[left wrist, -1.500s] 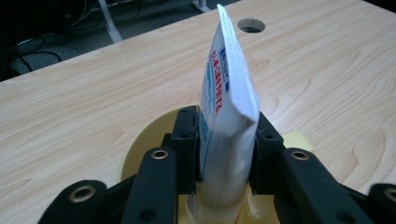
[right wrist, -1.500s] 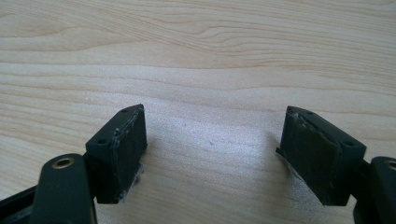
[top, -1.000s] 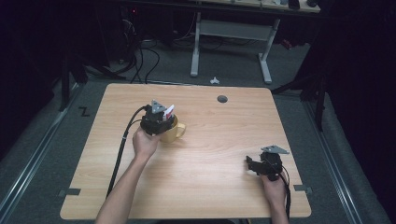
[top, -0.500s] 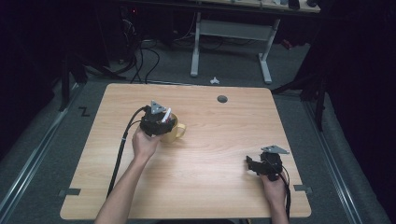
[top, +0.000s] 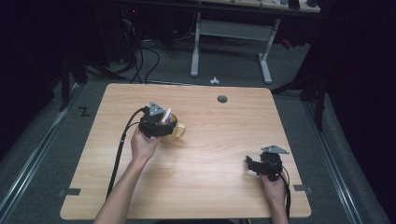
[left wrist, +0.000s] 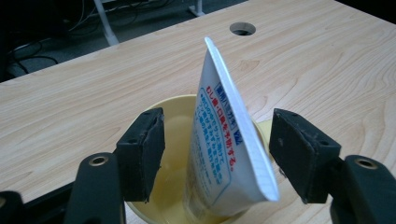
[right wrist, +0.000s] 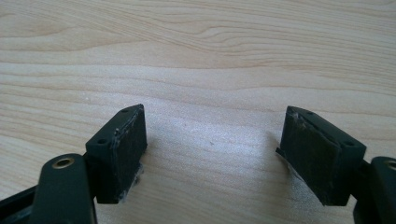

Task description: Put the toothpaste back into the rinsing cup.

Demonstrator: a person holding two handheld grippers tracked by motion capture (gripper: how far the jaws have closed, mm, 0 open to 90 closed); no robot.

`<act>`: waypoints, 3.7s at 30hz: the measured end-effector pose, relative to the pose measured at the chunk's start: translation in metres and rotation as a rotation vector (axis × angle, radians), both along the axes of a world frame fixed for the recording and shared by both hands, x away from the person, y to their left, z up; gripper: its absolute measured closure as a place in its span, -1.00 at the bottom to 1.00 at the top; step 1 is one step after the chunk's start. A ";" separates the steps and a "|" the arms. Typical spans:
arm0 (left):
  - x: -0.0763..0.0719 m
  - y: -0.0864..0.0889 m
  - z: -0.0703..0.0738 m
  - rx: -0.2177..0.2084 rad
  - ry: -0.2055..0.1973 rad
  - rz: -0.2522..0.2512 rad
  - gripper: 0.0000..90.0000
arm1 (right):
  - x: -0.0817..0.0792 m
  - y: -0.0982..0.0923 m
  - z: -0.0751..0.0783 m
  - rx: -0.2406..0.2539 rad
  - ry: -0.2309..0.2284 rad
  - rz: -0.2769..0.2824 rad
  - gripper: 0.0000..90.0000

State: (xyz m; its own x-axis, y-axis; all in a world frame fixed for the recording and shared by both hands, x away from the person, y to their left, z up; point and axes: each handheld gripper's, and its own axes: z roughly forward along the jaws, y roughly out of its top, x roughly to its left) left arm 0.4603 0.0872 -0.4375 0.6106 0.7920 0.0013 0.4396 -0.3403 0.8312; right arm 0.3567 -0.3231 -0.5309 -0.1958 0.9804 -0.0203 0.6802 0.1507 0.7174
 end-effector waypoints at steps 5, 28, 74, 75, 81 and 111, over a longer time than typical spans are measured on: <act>-0.003 0.003 0.002 -0.021 0.013 0.001 -0.21 | 0.000 0.000 0.000 0.000 0.001 0.001 -0.49; -0.017 0.016 0.007 -0.039 0.007 0.002 -0.22 | 0.000 0.000 0.000 0.000 0.000 0.000 -0.49; -0.052 0.057 0.015 -0.099 -0.034 0.043 -0.12 | 0.000 0.000 0.000 0.000 0.000 0.000 -0.49; -0.052 0.057 0.015 -0.100 -0.036 0.043 -0.12 | 0.000 0.000 0.000 0.000 0.000 0.000 -0.49; -0.056 0.062 0.015 -0.108 -0.033 0.051 -0.12 | 0.000 0.000 0.000 0.000 0.000 0.000 -0.49; -0.070 0.085 0.014 -0.127 -0.042 0.089 -0.12 | 0.000 0.000 0.000 0.000 0.000 0.000 -0.49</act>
State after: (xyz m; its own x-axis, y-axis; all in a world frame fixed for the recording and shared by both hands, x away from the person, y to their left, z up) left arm 0.3907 0.1724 -0.4237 0.5395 0.8384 -0.0779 0.4273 -0.1929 0.8833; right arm 0.3567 -0.3231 -0.5309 -0.1959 0.9804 -0.0208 0.6800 0.1511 0.7175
